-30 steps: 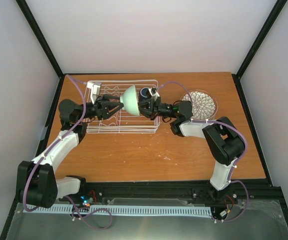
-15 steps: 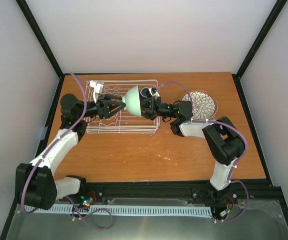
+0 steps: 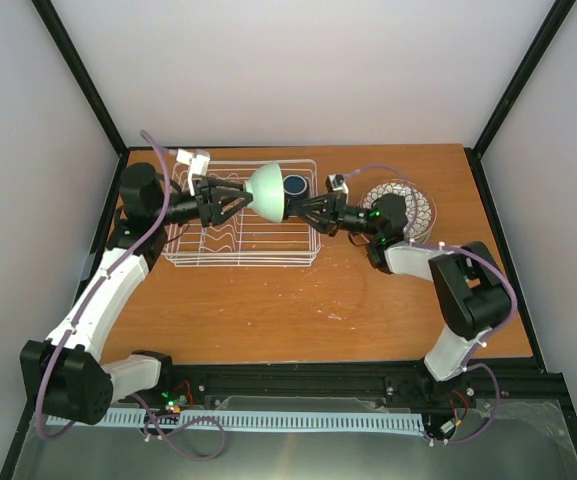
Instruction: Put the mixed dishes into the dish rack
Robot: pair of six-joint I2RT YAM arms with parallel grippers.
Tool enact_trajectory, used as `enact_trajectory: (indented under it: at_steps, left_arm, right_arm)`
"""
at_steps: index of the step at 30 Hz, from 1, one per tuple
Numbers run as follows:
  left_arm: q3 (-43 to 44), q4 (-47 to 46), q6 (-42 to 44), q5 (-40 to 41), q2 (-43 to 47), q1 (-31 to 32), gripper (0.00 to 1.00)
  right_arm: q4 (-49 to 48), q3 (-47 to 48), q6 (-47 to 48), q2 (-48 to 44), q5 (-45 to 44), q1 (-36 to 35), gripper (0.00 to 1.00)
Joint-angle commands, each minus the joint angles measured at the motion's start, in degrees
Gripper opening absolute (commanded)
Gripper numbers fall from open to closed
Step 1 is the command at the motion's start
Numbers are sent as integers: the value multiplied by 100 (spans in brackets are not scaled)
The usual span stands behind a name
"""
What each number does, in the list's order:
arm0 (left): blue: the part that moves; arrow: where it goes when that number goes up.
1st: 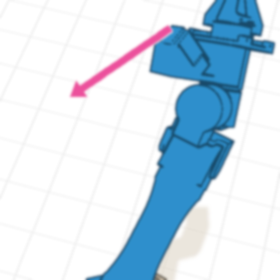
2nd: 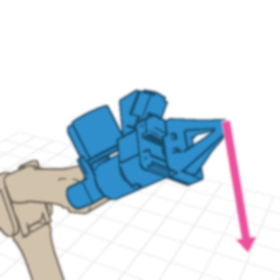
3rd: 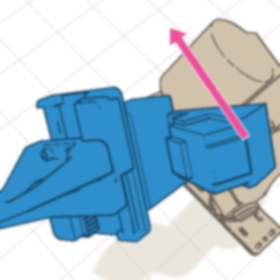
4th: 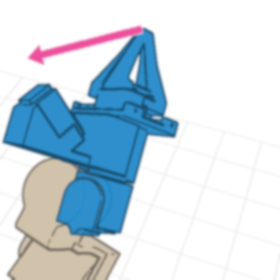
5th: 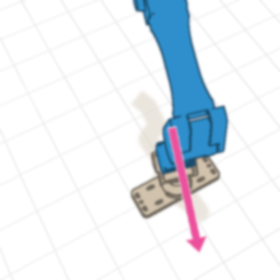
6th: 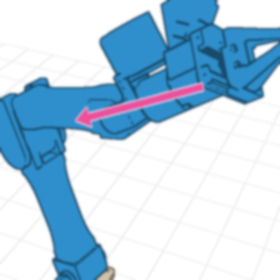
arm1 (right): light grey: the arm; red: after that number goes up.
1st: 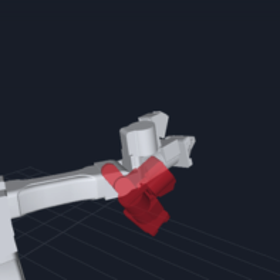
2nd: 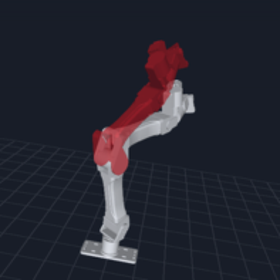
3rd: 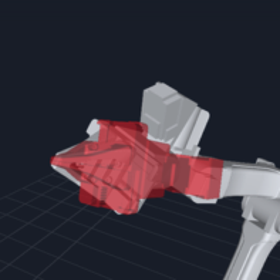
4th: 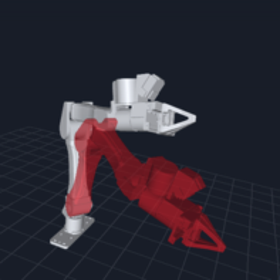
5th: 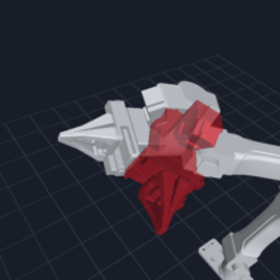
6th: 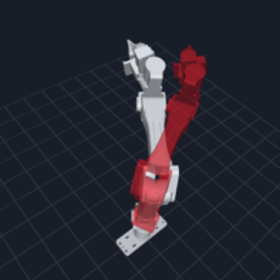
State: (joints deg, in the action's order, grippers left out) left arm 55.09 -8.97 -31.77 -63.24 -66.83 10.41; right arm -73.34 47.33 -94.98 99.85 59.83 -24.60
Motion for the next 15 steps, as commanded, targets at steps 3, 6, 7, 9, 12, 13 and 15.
enact_trajectory:
  at_steps: [3, 6, 7, 9, 12, 13, 15]
  left_arm:
    - [1025, 1958, 1586, 1047, -282, 155, 1]
    - [1464, 2724, 2058, 1884, -557, 427, 1]
    - [1602, 2943, 2157, 2188, -655, 524, 1]
    - [1936, 3386, 2403, 2780, -985, 769, 1]
    - [2442, 4069, 2649, 3848, -1486, 1222, 1]
    - [2581, 4248, 2709, 4069, -1638, 1315, 1]
    - [2823, 4600, 2772, 4497, -1932, 1472, 1]
  right_arm:
    - [6612, 868, 5108, -1370, -1225, 304, 26]
    - [8275, 1409, 6248, -1689, -2159, 376, 25]
    - [8477, 1478, 6406, -1770, -2345, 399, 25]
    - [8969, 1682, 6691, -1834, -2802, 403, 25]
    - [9498, 1762, 6981, -1967, -3687, 404, 24]
    - [9600, 1735, 7052, -2042, -4058, 405, 24]
    - [9751, 1639, 7176, -2249, -4805, 410, 23]
